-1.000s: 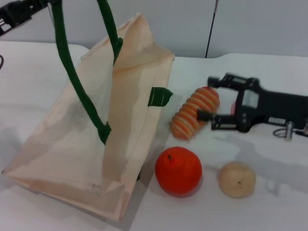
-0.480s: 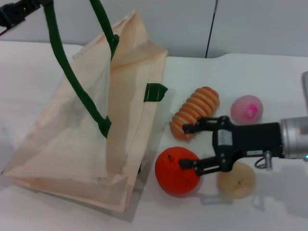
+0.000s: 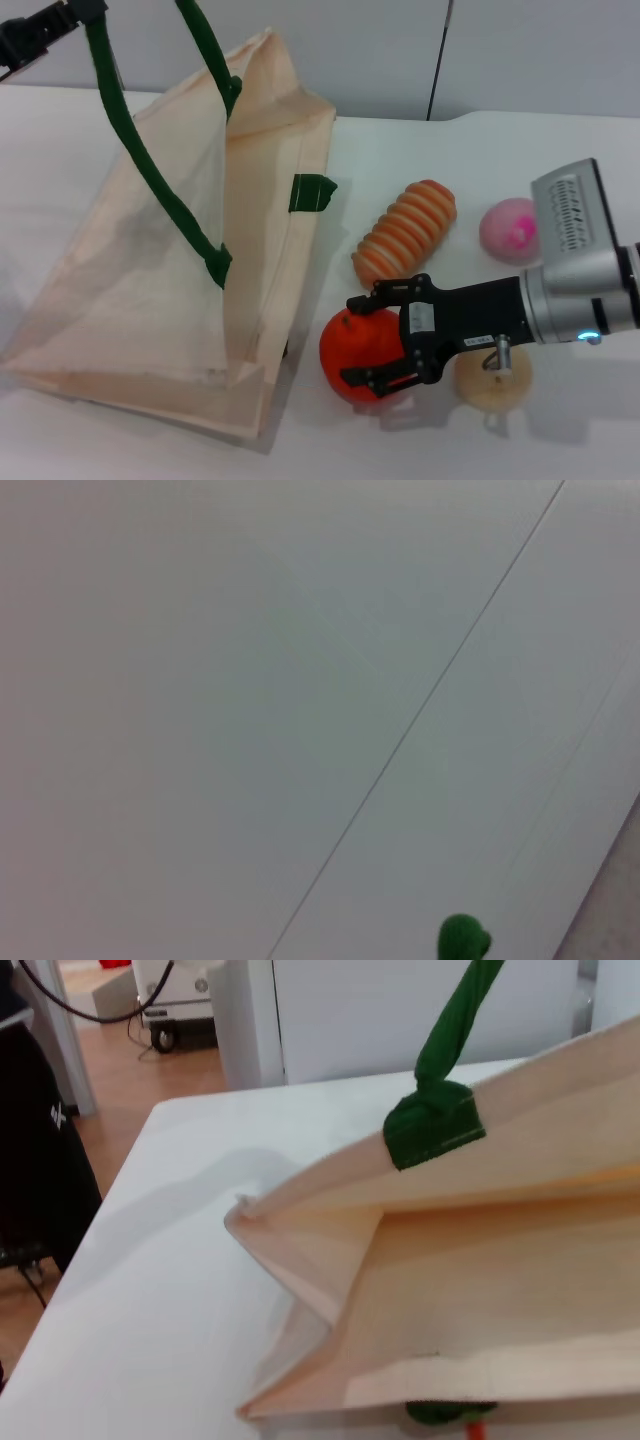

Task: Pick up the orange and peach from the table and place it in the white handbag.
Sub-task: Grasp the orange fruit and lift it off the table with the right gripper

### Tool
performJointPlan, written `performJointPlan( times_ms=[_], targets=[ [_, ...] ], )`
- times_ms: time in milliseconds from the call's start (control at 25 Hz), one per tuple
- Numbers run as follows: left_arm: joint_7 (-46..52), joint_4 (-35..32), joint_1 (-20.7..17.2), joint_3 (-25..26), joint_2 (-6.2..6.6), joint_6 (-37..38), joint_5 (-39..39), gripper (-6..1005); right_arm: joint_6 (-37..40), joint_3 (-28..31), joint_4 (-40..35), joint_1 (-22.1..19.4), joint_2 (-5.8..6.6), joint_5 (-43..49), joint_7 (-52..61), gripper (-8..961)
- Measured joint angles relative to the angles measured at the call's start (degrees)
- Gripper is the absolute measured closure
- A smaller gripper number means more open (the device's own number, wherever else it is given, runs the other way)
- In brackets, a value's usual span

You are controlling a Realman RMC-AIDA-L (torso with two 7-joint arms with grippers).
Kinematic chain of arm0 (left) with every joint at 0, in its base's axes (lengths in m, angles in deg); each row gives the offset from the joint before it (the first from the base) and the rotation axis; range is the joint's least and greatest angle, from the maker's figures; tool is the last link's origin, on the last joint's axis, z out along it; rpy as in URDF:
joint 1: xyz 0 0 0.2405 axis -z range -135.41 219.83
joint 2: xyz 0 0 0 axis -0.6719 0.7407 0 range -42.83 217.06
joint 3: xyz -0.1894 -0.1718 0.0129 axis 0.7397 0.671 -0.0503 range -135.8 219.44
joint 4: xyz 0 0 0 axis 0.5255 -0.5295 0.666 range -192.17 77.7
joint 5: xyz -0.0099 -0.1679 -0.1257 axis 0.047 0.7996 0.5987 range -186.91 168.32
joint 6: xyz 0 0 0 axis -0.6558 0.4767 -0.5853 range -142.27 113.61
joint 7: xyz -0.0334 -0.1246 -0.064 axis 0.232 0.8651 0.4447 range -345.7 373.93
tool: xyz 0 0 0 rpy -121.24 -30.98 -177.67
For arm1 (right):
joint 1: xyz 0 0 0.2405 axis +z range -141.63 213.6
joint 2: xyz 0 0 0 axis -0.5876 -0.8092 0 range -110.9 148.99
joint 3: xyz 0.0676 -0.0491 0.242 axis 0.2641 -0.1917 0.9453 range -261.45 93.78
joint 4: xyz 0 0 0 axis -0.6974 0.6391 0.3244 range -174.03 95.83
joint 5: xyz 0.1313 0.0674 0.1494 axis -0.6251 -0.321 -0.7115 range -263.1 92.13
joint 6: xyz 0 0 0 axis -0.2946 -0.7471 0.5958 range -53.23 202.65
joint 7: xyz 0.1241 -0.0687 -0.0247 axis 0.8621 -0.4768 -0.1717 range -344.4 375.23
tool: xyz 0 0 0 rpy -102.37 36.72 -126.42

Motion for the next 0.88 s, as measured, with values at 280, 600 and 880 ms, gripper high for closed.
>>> performJointPlan(
  times_ms=[280, 600, 880],
  targets=[
    [0.0, 0.1, 0.1, -0.1, 0.05, 0.0, -0.1, 870, -4.8, -1.9, 1.3, 0.9, 0.00, 0.0, 2.8, 141],
    [0.0, 0.1, -0.3, 0.1, 0.11, -0.1, -0.1, 870, -3.9, -1.9, 1.3, 1.0, 0.01, -0.1, 2.9, 144],
    [0.0, 0.2, -0.3, 0.0, 0.40, -0.2, -0.1, 870, -3.1, -1.5, 1.3, 1.0, 0.16, -0.2, 3.2, 376]
  ],
)
